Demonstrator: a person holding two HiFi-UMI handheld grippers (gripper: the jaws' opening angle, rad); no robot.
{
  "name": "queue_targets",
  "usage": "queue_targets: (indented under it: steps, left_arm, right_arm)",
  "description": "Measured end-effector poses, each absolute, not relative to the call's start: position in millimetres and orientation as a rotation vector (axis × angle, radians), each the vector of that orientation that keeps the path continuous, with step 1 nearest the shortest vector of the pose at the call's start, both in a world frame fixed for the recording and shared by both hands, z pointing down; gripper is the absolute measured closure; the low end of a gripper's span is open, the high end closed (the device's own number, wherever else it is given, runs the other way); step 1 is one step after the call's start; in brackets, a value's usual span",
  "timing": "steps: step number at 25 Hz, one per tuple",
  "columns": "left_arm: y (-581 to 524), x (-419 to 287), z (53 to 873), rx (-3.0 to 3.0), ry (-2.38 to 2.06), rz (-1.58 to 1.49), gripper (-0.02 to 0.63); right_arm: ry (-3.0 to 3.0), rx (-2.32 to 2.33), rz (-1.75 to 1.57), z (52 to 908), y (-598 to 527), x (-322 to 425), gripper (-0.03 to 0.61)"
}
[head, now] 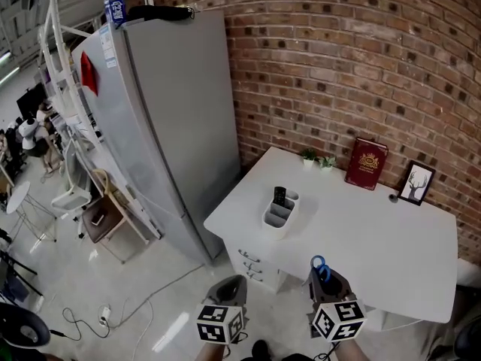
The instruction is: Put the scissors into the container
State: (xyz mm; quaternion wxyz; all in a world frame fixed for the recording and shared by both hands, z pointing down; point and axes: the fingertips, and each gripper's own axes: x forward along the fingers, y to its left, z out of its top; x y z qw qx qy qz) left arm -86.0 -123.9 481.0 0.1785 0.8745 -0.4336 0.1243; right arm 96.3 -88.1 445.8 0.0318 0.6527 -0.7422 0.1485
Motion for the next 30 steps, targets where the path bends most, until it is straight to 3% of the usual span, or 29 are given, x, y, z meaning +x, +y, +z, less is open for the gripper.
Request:
queue_targets:
  steps: [30]
  left_arm:
    - [-270, -76, 501, 2.345, -1.327, 0.344, 0.592]
  right_arm:
    - [-2.466, 1.929, 0.381, 427, -296, 104, 0.528]
